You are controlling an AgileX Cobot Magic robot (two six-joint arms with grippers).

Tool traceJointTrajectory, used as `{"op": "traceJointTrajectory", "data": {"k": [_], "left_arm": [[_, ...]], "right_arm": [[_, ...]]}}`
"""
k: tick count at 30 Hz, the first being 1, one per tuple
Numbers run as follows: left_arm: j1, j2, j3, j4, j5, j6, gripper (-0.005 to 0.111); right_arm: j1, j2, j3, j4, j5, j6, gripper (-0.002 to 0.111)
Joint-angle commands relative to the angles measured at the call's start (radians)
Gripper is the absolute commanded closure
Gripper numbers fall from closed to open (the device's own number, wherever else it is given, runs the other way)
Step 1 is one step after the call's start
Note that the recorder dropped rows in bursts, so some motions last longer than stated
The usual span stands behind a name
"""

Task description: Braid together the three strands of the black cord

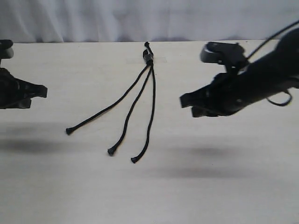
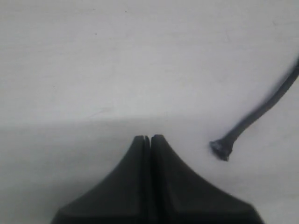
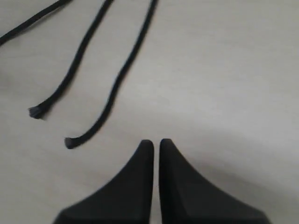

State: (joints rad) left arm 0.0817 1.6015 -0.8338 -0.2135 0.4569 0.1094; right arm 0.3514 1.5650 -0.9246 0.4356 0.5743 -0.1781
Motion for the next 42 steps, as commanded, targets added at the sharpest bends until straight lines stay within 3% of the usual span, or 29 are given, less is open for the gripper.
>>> {"op": "traceJointTrajectory", "data": {"k": [1,5,11,21,26,31,33,35,42], "left_arm": [[-0.002,0.138,-0.103,-0.113,0.096,0.125,0.107],[-0.002,0.191,-0.138,-0.270,0.129,0.282,0.107],[0.004,0.189,-0.138,-0.264,0.111,0.287,0.107],[0.013,0.098,-0.138,-0.213,0.112,0.287,0.107],[0.013,0.035,-0.138,-0.217,0.128,0.287,0.107],[0.013,0.003,-0.138,-0.217,0.131,0.287,0.107],[0.013,-0.003,-0.138,-0.217,0.131,0.287,0.107],[0.013,-0.007,-0.138,-0.215,0.131,0.287,0.107],[0.013,-0.007,-0.099,-0.213,0.064,0.287,0.107]], "right_arm": [[0.126,0.159,-0.156,-0.003,0.015,0.063,0.104],[0.201,0.291,-0.285,-0.005,0.049,0.120,0.104],[0.280,0.467,-0.501,-0.056,0.175,0.171,0.102],[0.337,0.642,-0.776,-0.256,0.349,0.398,0.076],[0.352,0.716,-0.828,-0.401,0.402,0.556,0.076],[0.354,0.744,-0.846,-0.402,0.411,0.593,0.078],[0.359,0.749,-0.848,-0.402,0.425,0.593,0.087],[0.360,0.749,-0.848,-0.402,0.425,0.589,0.104],[0.360,0.732,-1.016,-0.339,0.468,0.573,0.104]]}}
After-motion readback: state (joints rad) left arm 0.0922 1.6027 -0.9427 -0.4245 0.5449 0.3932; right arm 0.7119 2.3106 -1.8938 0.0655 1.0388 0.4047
